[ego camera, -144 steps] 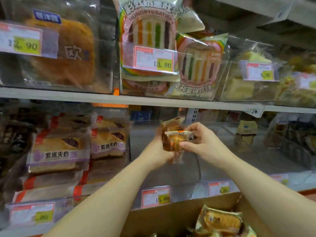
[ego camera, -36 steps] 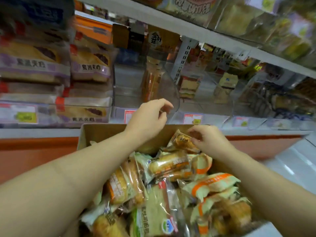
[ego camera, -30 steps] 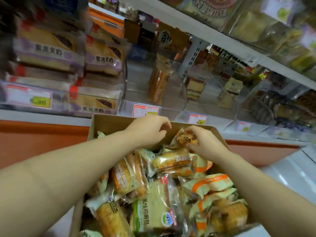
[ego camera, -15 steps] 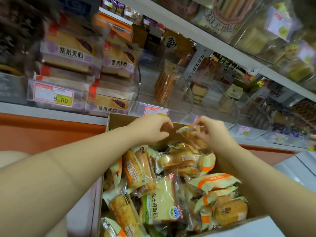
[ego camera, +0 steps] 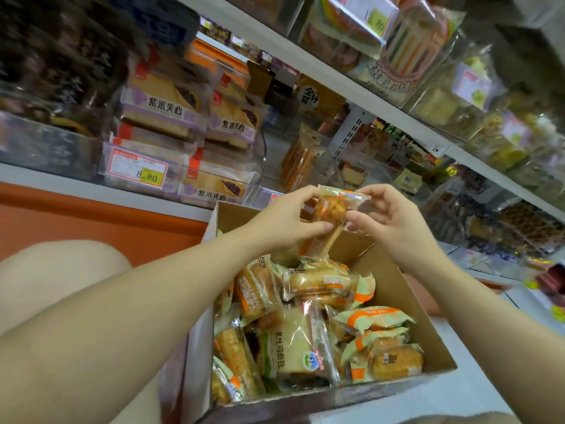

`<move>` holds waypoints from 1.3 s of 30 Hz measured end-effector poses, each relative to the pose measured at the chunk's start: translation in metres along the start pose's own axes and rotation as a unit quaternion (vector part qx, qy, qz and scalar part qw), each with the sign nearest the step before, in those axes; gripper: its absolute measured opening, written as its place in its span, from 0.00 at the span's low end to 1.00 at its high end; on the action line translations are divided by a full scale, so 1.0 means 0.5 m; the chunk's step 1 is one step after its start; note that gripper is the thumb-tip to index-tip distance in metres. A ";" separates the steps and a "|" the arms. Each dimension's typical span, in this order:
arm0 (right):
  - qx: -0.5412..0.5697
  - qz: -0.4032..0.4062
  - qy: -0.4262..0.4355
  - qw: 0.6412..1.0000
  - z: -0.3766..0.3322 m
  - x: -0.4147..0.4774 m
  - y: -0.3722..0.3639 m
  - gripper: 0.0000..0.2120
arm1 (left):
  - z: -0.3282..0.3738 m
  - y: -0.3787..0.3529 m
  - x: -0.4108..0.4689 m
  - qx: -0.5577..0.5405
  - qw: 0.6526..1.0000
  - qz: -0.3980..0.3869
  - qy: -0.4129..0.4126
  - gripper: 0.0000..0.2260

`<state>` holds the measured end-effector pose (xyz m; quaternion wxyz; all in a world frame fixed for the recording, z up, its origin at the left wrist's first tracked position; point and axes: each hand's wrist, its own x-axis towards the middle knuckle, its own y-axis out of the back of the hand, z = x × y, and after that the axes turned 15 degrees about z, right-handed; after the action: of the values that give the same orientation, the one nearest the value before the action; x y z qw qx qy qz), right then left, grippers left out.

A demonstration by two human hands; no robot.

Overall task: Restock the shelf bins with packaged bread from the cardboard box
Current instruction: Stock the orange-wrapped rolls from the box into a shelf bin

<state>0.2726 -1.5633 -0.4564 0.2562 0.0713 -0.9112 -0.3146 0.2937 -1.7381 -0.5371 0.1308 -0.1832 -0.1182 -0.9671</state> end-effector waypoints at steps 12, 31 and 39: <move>-0.481 -0.250 -0.059 0.838 0.229 -0.023 -0.037 0.21 | 0.003 0.017 0.048 0.062 0.998 0.027 -0.015 0.21; -0.328 -0.167 0.024 0.929 0.010 0.037 0.042 0.24 | -0.023 0.003 0.040 0.083 0.996 0.004 0.024 0.22; -0.223 -0.157 0.047 0.961 -0.048 0.038 0.034 0.15 | -0.014 0.005 0.037 -0.038 0.990 -0.100 0.094 0.18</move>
<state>0.2689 -1.5682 -0.4217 0.2555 0.1689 -0.7821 -0.5427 0.2753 -1.7461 -0.5358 0.0366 -0.0834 -0.0868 -0.9921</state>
